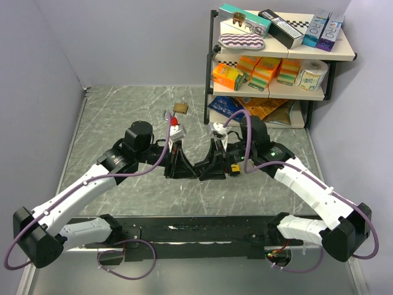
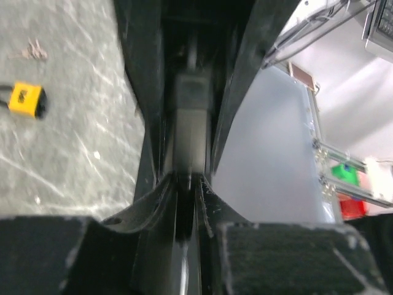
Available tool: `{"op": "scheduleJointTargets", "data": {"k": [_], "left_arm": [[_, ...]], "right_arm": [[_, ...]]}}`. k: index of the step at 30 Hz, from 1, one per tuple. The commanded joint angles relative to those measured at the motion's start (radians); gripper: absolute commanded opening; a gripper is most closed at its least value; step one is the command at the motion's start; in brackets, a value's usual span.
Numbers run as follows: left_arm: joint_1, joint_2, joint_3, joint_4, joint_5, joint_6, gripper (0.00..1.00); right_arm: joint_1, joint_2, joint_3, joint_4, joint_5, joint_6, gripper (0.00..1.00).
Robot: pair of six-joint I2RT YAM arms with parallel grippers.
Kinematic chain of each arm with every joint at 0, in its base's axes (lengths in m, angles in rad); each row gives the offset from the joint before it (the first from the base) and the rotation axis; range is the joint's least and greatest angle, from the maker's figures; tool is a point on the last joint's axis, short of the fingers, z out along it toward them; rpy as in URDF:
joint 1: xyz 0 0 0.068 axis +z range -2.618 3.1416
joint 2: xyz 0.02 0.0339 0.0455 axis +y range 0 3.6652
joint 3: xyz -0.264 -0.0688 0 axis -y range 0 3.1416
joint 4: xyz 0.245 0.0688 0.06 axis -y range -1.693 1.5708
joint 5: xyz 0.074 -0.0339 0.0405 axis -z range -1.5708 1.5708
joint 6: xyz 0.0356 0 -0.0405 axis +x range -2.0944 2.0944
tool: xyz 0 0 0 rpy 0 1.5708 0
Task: Lock with the key
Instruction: Lock the lock.
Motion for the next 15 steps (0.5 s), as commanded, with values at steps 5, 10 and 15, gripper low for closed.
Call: {"op": "scheduleJointTargets", "data": {"k": [5, 10, 15], "left_arm": [[-0.023, 0.046, 0.078, 0.188, -0.057, 0.052, 0.22], [-0.023, 0.034, 0.074, 0.138, -0.025, 0.119, 0.21], [-0.023, 0.021, 0.061, 0.033, -0.025, 0.178, 0.34]], "right_arm": [[0.058, 0.018, 0.038, 0.085, 0.0, -0.054, 0.0], [0.053, 0.019, 0.037, 0.082, -0.002, -0.055, 0.0], [0.042, 0.018, 0.041, 0.074, -0.009, -0.066, 0.0]]}}
